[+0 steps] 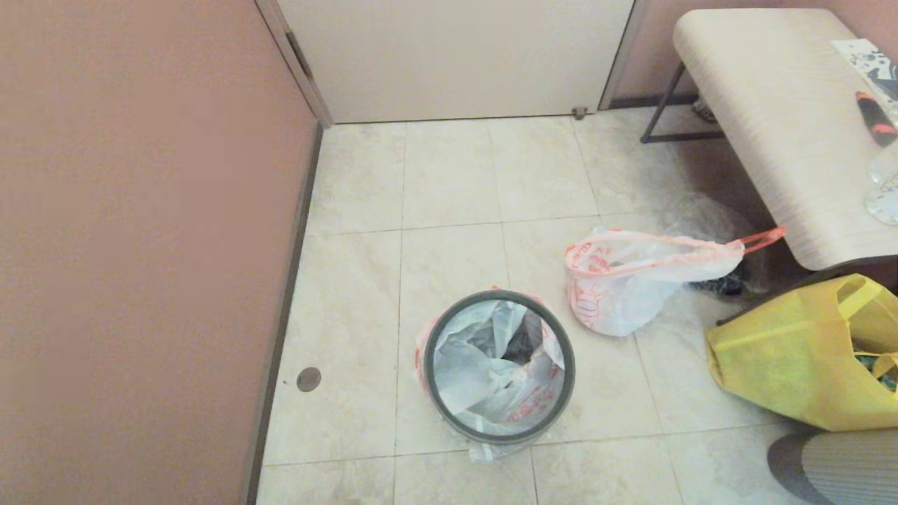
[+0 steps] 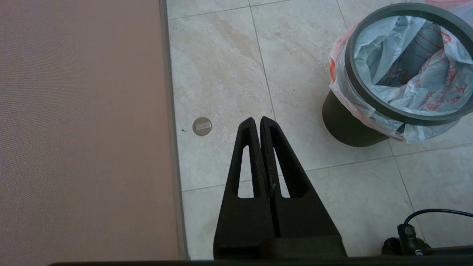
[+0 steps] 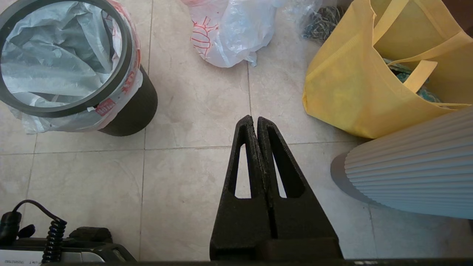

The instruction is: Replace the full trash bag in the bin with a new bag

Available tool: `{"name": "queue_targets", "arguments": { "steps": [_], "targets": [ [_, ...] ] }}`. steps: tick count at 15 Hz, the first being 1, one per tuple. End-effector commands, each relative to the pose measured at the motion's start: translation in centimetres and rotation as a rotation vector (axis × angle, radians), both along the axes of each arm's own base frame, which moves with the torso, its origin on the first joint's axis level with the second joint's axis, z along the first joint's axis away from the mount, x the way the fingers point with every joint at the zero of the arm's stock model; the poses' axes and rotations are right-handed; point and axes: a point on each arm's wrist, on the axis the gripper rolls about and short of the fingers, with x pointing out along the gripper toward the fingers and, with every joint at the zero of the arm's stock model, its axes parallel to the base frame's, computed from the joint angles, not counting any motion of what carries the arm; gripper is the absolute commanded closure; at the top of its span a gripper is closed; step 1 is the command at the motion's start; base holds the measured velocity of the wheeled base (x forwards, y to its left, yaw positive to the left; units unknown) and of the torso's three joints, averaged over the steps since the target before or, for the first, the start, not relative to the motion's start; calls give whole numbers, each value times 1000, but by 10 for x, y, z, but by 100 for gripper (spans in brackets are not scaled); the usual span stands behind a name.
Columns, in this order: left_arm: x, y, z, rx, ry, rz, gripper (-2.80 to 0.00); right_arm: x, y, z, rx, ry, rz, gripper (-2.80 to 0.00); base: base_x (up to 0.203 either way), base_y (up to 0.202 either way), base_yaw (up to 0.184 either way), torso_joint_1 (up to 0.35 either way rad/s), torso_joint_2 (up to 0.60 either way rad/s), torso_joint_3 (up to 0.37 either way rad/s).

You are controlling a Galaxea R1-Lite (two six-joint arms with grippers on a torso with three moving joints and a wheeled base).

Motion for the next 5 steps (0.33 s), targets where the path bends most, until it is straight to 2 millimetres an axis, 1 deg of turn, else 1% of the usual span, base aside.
{"name": "queue_targets", "arguments": {
  "steps": [1,5],
  "targets": [
    [0,0,0,1,2,0,0,0,0,0,-4,1,2,0,0,0,0,0,0,0],
    [0,0,0,1,2,0,0,0,0,0,13,1,0,0,0,0,0,0,0,0]
  ]
}}
